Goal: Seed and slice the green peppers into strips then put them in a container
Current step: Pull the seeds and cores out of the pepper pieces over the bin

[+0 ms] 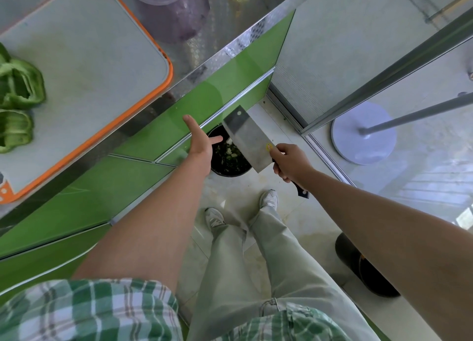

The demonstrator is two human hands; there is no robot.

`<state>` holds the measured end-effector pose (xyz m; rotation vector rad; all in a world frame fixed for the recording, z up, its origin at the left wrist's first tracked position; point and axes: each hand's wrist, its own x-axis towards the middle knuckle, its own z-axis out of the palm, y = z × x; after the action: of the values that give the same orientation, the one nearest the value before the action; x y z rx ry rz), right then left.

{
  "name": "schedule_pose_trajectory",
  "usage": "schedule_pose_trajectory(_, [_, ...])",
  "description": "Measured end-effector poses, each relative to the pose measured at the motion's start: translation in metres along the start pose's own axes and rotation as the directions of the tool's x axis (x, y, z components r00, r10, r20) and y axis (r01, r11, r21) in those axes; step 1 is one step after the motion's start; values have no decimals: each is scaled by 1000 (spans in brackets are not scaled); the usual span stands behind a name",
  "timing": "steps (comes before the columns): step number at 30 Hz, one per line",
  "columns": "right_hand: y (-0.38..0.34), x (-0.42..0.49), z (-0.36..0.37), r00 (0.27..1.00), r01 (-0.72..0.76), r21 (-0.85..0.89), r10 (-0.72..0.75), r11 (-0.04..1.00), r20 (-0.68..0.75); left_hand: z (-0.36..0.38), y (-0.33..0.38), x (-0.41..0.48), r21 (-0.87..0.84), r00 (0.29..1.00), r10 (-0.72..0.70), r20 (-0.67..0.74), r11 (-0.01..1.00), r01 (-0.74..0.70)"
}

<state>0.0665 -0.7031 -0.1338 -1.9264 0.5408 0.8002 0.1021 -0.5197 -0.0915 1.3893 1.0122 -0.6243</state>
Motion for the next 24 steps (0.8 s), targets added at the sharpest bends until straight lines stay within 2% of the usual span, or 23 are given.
schedule_pose_trajectory(4, [1,-1,-2,1000,6,-36,-6,999,9,0,4,-5,-22,1000,-7,9,1000,7])
schedule_pose_trajectory(6, [2,-1,-3,1000,-3,0,3,1000,-19,0,5,-5,-25,1000,-8,1,1000,8])
schedule_pose_trajectory(8, [1,-2,-4,1000,5,39,-6,999,11,-1,6,-4,-25,1000,-20,1,999,20])
schedule_pose_trajectory(11, [0,-1,-5,1000,0,-46,1,999,16,-1,5,-3,-11,1000,-15,16,1000,15])
schedule_pose_trajectory(13, [1,0,-6,1000,-5,-34,4,999,-31,-1,3,1,-13,1000,-6,3,1000,6])
schedule_pose_trajectory(15, [0,-1,-5,1000,11,16,-11,1000,-14,-2,1,6,-17,1000,-15,4,1000,15])
schedule_pose_trajectory(18, [-2,-1,-3,1000,14,-44,-14,999,-11,-3,0,9,4,999,3,53,1000,-3])
schedule_pose_trajectory(21, [-5,-2,-6,995,48,22,-46,999,-88,-8,-2,18,196,986,166,19,966,-167])
schedule_pose_trajectory(24, [-19,-10,-14,989,134,118,-126,984,-72,-16,-1,25,455,901,433,-41,810,-369])
